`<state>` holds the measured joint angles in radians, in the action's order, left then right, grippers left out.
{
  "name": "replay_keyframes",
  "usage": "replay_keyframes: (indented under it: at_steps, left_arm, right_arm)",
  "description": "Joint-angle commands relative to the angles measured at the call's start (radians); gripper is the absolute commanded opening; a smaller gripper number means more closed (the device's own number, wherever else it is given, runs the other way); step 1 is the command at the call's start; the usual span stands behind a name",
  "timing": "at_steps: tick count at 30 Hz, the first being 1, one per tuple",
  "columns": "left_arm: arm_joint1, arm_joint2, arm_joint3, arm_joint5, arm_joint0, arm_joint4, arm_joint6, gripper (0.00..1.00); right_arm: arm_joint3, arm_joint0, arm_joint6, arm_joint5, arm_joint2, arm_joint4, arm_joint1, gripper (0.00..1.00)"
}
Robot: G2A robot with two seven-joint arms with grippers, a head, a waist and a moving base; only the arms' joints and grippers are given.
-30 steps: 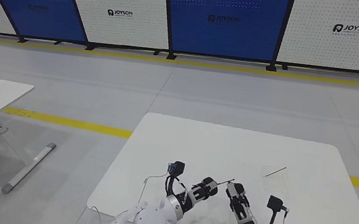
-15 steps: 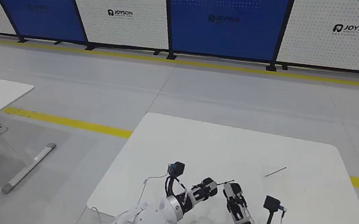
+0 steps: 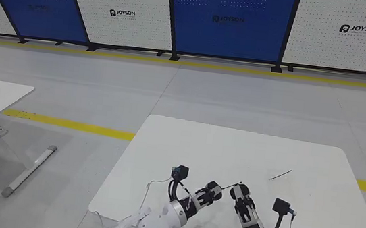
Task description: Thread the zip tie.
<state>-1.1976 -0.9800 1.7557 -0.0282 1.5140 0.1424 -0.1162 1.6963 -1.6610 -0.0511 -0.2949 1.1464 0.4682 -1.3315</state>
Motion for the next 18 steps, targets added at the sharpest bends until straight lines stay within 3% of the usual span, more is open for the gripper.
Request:
replay_keyframes:
  at_steps: [1, 3, 5, 7, 18]
  left_arm:
    - [0.0, 0.001, 0.001, 0.0, -0.001, 0.004, 0.0, 0.0]
    - [0.0, 0.001, 0.001, -0.001, -0.001, 0.007, 0.001, 0.0]
    - [0.0, 0.0, 0.003, -0.004, 0.0, 0.009, 0.006, 0.0]
    - [-0.001, 0.0, 0.005, -0.007, 0.001, 0.01, 0.008, 0.0]
    - [-0.003, 0.004, 0.005, -0.017, -0.004, 0.015, 0.01, 0.0]
  right_arm:
    - [-0.001, 0.001, 0.001, 0.0, 0.002, -0.002, 0.0, 0.0]
    - [-0.001, 0.001, 0.003, 0.001, 0.003, -0.003, 0.001, 0.0]
    - [-0.002, 0.002, 0.01, 0.002, 0.003, -0.002, 0.001, 0.13]
    - [-0.004, 0.003, 0.016, 0.002, 0.002, 0.001, 0.001, 0.18]
    - [-0.011, 0.004, 0.02, 0.001, -0.004, 0.011, 0.002, 0.18]
